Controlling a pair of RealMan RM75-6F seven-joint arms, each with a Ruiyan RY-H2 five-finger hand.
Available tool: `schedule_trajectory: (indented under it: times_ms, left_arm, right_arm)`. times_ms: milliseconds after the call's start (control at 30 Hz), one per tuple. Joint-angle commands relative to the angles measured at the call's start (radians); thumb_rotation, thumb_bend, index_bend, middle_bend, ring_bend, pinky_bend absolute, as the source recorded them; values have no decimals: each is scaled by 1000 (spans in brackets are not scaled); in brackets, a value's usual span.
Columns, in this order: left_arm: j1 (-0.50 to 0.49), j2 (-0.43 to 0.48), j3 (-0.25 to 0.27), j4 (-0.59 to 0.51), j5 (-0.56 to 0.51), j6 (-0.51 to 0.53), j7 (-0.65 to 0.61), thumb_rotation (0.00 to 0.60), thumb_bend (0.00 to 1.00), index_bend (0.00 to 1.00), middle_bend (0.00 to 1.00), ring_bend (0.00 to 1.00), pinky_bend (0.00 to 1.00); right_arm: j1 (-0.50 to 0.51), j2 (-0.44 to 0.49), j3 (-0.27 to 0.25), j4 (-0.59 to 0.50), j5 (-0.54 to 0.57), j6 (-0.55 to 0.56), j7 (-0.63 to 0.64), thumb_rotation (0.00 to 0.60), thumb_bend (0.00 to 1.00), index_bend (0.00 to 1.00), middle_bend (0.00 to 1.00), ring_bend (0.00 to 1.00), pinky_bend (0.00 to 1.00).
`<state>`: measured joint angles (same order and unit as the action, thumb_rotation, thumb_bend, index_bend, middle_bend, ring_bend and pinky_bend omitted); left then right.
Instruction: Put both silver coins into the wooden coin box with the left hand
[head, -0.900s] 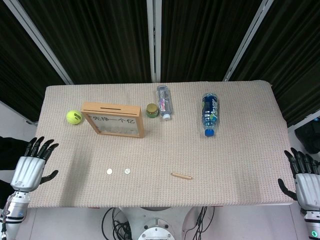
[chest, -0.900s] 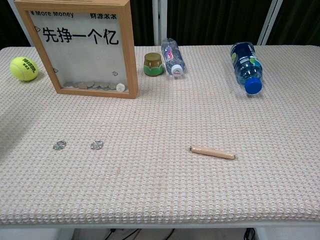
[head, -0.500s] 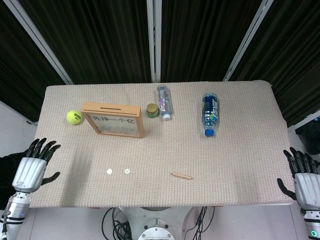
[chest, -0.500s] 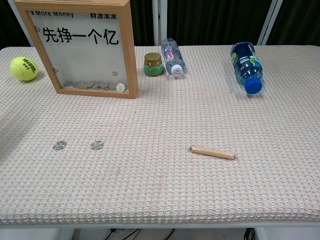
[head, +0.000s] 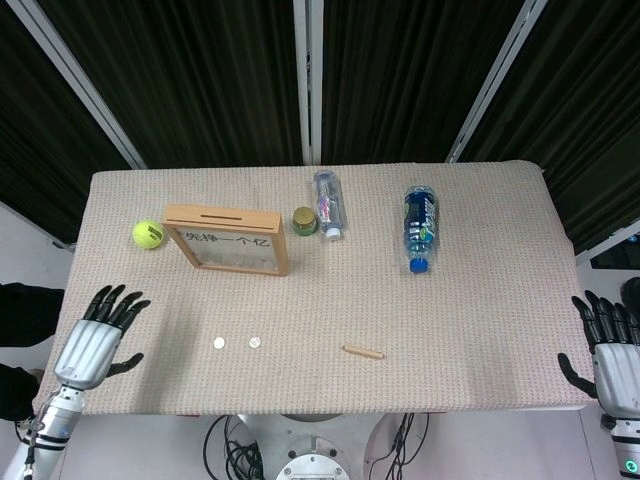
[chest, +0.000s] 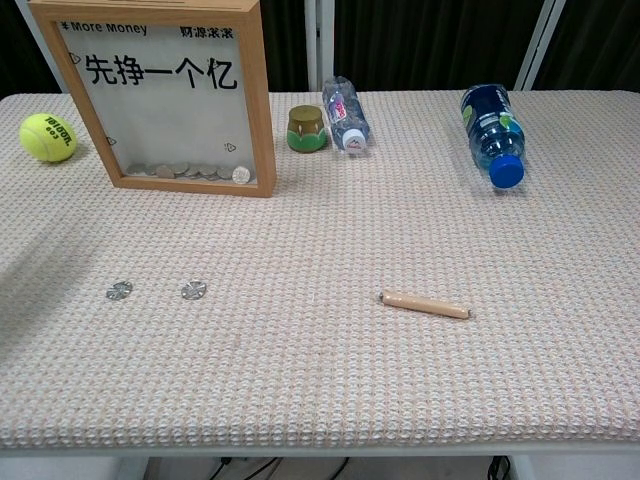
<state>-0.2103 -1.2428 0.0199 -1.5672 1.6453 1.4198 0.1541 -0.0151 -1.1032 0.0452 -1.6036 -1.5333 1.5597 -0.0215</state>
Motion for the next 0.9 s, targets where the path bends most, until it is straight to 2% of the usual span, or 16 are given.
schedule_trajectory:
  times_ms: [33,367,667,900]
  left_arm:
    - [-25,-39,12,15,14,-43,3,600,126,186,120,0,70]
    - [-77,-183,21,116,29,-123,-22,600,126,186,120,0,70]
    - [-102,-264,25,192,16,-162,-45,600,152,206,123,0,70]
    - [-111,-301,27,252,2,-171,-92,600,153,354,127,0,69]
  right_arm:
    - [-1,1,1,-2,1,2,1,600,270,0,0,0,0]
    - [0,-1,7,12,19,-7,24,600,272,0,0,0,0]
    - [1,8,17,2,22,4,31,600,273,0,0,0,0]
    - [-2,10,9,8,28,-8,33,600,271,0,0,0,0]
